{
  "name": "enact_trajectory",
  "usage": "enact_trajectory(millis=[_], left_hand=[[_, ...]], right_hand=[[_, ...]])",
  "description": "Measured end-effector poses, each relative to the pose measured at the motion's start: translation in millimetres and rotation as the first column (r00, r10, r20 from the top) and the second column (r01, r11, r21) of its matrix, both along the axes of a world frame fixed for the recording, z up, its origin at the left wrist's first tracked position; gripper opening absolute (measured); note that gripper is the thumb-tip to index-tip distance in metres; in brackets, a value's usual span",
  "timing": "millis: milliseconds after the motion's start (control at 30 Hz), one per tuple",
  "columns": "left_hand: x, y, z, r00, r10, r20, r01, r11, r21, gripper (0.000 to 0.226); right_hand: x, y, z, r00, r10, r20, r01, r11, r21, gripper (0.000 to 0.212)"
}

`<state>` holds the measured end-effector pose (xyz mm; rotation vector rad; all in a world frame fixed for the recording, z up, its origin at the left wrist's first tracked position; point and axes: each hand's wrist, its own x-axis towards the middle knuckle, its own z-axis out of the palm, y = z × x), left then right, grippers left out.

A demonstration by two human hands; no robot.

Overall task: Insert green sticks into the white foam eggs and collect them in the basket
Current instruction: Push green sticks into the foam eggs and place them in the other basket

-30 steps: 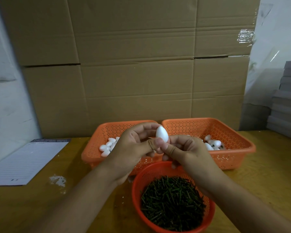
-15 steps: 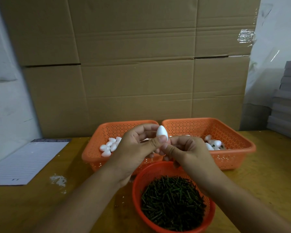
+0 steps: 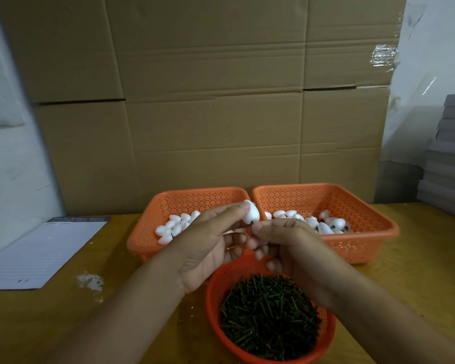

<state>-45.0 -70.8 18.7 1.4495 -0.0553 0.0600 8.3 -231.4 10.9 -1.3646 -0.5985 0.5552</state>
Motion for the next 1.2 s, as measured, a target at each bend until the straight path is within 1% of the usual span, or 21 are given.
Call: enact_trajectory(millis=[67,167,333,533,600,633,700,733,767,800,867,933,967,1033,1100,1167,1200], left_hand=[[1,3,0,1.000,-0.030,-0.008,0.030,1.000,-0.010,0.021],[2,6,-4,0.999,-0.035,0.038,0.036,0.999,-0.029,0.018],[3,11,-7,0.993,0.003,0.121,-0.008,0.999,0.037,0.028],[4,12,-6,0.993,0.000,0.122,-0.009,0.998,0.069,0.031],[5,12,-6,0.994,0.012,0.110,-0.019,0.998,0.066,0.033],[5,13,-6,0.995,0.031,0.097,-0.037,0.998,0.055,0.036],[7,16,-7,0.992,0.110,0.067,-0.112,0.993,0.029,0.038],[8,20,-7,0.985,0.163,0.054,-0.164,0.986,0.015,0.034],[10,24,-7,0.976,0.213,0.044,-0.213,0.977,0.000,0.028],[11,28,-7,0.966,0.256,0.038,-0.255,0.967,-0.012,0.022],[14,39,-6,0.946,0.321,0.039,-0.321,0.947,-0.015,0.017],[17,48,-6,0.922,0.385,0.045,-0.386,0.922,0.011,0.016],[19,52,-6,0.905,0.423,0.049,-0.425,0.905,0.030,0.017],[23,59,-9,0.870,0.490,0.062,-0.493,0.867,0.071,0.017],[25,66,-12,0.848,0.526,0.064,-0.530,0.842,0.103,0.017],[25,71,-14,0.837,0.542,0.073,-0.547,0.829,0.114,0.017],[26,73,-15,0.830,0.551,0.086,-0.557,0.822,0.118,0.017]], right_hand=[[1,-1,1,1.000,0.007,-0.023,-0.007,1.000,0.012,0.016],[2,-1,1,0.999,-0.002,-0.039,0.002,1.000,0.012,0.015],[5,0,-1,0.998,-0.002,-0.064,0.001,1.000,-0.015,0.015],[5,0,-2,0.999,0.000,-0.051,0.000,1.000,0.006,0.016],[5,-1,0,0.999,-0.028,-0.015,0.028,1.000,0.003,0.017],[6,-2,1,0.998,-0.054,0.029,0.054,0.998,-0.009,0.020],[12,-8,4,0.977,-0.134,0.167,0.147,0.987,-0.062,0.026],[17,-13,5,0.947,-0.193,0.256,0.224,0.970,-0.095,0.025],[25,-18,6,0.894,-0.261,0.364,0.327,0.936,-0.131,0.022],[34,-24,6,0.812,-0.321,0.487,0.446,0.880,-0.164,0.020],[53,-37,5,0.617,-0.361,0.699,0.649,0.736,-0.193,0.019],[67,-47,2,0.473,-0.345,0.811,0.757,0.629,-0.174,0.022],[73,-50,-2,0.427,-0.341,0.838,0.794,0.585,-0.167,0.024],[82,-55,-8,0.386,-0.354,0.852,0.844,0.507,-0.172,0.023],[88,-57,-12,0.366,-0.392,0.844,0.876,0.452,-0.169,0.016],[90,-56,-12,0.341,-0.445,0.828,0.892,0.431,-0.136,0.015],[90,-55,-12,0.339,-0.471,0.814,0.889,0.444,-0.113,0.020]])
